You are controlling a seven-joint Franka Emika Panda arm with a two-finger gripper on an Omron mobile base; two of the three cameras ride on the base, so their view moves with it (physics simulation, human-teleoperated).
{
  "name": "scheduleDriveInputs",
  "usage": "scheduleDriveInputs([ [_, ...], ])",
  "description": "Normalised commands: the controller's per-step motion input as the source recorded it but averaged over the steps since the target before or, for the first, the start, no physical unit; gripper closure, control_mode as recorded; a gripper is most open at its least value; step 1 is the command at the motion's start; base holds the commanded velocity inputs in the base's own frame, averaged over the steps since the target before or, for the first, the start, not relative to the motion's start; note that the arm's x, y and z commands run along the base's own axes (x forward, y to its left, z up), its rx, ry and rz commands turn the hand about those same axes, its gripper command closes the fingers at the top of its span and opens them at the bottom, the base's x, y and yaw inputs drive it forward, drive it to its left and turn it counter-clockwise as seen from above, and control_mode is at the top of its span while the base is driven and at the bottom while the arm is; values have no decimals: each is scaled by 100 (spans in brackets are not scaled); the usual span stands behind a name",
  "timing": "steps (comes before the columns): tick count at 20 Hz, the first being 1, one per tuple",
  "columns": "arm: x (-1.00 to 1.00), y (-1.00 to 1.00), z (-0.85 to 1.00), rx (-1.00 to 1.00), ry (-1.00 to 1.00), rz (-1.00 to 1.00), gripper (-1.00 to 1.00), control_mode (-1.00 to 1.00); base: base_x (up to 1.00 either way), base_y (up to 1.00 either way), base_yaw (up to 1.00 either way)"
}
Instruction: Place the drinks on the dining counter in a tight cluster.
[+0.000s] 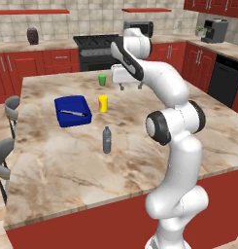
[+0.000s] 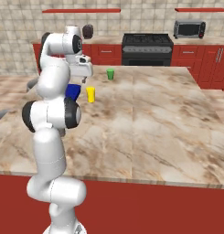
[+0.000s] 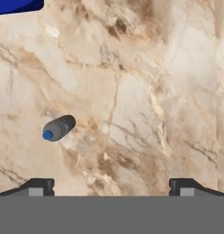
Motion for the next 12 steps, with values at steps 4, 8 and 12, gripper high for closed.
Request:
scheduleDriveInputs([
  [4,-90,-35,0,5,-15,0,-100,-100,0,0,0],
  [8,-100,-58,-8,3,-25,-3,-100,-100,0,0,0],
  [12,-99,-42,-75,0,-26,-5,-100,-100,0,0,0],
])
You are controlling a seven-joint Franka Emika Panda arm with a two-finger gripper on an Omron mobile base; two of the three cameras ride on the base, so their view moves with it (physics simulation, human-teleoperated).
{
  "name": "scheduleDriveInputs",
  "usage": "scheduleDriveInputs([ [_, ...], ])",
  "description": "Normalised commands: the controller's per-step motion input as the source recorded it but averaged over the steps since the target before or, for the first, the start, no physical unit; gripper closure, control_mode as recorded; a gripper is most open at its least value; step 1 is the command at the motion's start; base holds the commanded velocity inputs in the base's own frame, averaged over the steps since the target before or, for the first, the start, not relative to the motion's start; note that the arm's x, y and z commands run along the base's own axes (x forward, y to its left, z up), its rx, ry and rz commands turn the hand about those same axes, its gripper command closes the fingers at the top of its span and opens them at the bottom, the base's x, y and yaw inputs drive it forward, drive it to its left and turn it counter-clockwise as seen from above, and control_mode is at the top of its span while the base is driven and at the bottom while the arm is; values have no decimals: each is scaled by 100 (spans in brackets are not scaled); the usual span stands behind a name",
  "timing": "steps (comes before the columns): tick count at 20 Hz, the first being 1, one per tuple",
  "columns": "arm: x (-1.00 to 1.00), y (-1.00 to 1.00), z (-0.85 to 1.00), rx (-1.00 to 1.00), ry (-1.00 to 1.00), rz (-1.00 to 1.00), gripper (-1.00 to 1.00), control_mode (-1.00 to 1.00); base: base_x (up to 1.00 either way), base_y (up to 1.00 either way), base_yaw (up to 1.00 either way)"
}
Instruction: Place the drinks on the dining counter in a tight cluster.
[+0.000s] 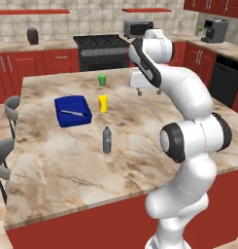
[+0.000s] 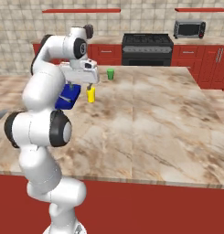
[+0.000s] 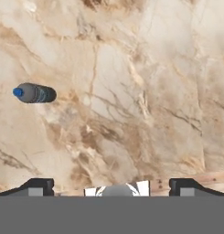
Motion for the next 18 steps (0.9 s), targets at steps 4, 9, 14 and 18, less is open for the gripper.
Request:
scheduleDriveInputs([
  [4,-100,-30,-38,0,-31,-4,-100,-100,0,0,0],
  [9,-82,-31,46,0,-2,-1,-100,-100,0,0,0],
  [14,-74,-7,80,0,0,0,-100,-100,0,0,0],
  [18,-21,0,31,0,0,0,-100,-100,0,0,0],
])
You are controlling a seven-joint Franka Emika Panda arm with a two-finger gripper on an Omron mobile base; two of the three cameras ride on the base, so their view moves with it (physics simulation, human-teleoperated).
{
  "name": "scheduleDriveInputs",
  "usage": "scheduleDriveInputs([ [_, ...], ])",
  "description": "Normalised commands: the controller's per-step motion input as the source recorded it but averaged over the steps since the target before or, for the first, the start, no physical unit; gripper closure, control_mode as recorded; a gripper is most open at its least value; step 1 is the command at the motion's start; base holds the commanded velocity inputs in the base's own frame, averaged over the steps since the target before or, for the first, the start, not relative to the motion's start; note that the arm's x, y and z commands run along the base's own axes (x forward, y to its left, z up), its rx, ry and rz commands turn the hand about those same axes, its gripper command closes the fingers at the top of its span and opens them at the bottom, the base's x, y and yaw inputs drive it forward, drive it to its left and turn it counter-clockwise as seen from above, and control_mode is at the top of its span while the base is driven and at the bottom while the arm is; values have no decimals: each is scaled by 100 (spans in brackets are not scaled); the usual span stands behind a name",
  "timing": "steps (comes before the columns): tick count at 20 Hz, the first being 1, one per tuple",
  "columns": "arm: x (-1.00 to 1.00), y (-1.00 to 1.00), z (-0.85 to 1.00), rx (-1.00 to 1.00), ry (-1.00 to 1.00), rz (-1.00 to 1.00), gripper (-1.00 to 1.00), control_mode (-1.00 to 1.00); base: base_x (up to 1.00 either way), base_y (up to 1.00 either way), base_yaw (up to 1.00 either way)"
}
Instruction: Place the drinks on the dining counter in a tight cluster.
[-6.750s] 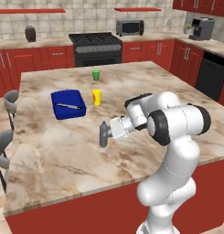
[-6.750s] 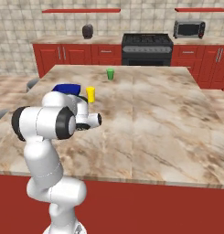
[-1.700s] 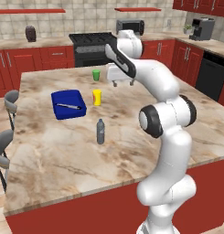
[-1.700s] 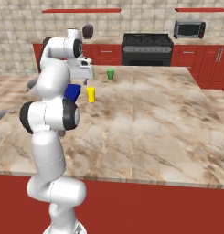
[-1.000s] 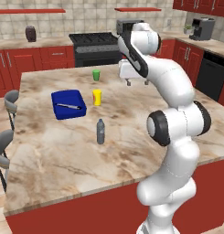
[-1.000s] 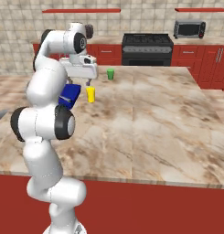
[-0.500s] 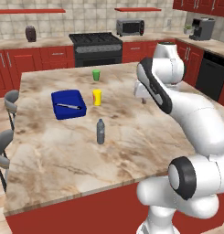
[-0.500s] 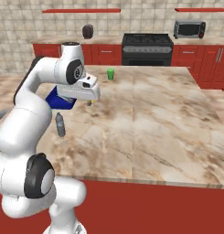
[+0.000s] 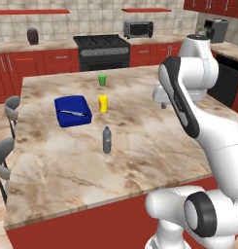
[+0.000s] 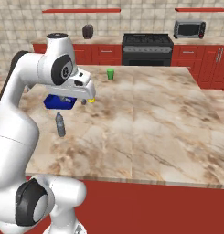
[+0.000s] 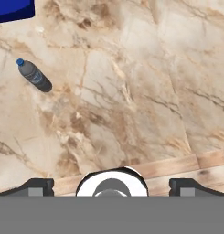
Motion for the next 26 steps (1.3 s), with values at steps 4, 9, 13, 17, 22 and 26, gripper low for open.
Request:
scheduleDriveInputs([
  [4,0,0,0,0,0,0,-100,-100,0,0,0],
  [9,-24,-6,0,0,0,-3,-100,-100,0,0,0],
  [13,-16,-7,0,0,0,-3,-100,100,-59,-29,-12],
  [17,0,0,0,0,0,0,-100,100,-79,-38,-16],
  [22,0,0,0,0,0,0,-100,100,-37,-7,-37],
  [26,0,0,0,0,0,0,-100,100,-1,-1,-62],
])
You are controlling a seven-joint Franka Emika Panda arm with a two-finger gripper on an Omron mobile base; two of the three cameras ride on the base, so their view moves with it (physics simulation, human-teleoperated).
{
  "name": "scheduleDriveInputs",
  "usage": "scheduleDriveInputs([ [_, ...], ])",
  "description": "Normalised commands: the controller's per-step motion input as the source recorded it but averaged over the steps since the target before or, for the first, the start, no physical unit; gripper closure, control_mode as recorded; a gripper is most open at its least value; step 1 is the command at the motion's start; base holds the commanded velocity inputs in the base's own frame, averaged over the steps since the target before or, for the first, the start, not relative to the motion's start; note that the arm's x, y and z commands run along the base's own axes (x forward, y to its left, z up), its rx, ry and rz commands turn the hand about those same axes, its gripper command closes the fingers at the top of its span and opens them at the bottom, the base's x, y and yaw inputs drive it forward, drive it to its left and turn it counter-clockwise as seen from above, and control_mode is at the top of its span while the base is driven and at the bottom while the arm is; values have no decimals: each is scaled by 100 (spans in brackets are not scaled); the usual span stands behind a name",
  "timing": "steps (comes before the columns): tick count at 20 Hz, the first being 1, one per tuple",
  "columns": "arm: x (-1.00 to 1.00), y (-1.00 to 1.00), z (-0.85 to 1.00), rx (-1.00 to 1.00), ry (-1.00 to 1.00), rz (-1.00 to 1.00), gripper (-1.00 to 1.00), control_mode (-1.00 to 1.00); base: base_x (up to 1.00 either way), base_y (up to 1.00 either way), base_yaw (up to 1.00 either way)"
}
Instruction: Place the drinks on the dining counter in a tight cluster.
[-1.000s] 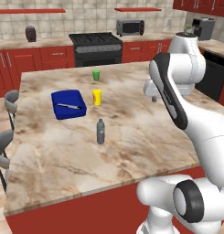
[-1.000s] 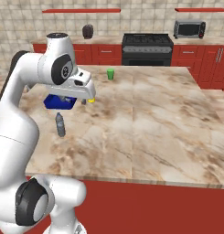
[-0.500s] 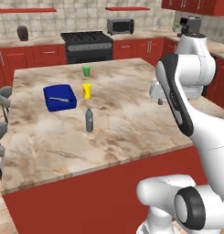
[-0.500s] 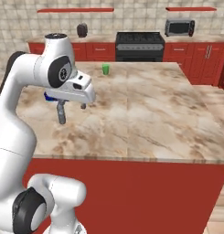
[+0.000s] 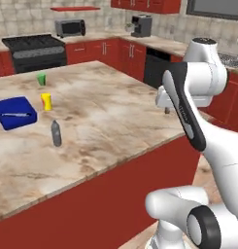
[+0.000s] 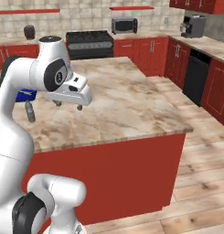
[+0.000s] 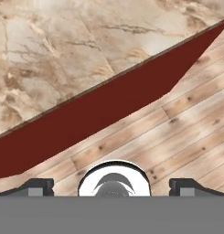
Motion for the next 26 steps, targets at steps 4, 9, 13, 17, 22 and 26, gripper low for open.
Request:
scheduleDriveInputs([
  [4,0,0,0,0,0,0,-100,100,3,-1,-69],
  [9,0,0,0,0,0,0,-100,100,0,-19,-80],
  [13,0,0,0,0,0,0,-100,100,0,-7,-89],
  [17,0,0,0,0,0,0,-100,100,0,0,-97],
  [22,0,0,0,0,0,0,-100,100,0,1,-100],
  [26,0,0,0,0,0,0,-100,100,85,77,-67],
])
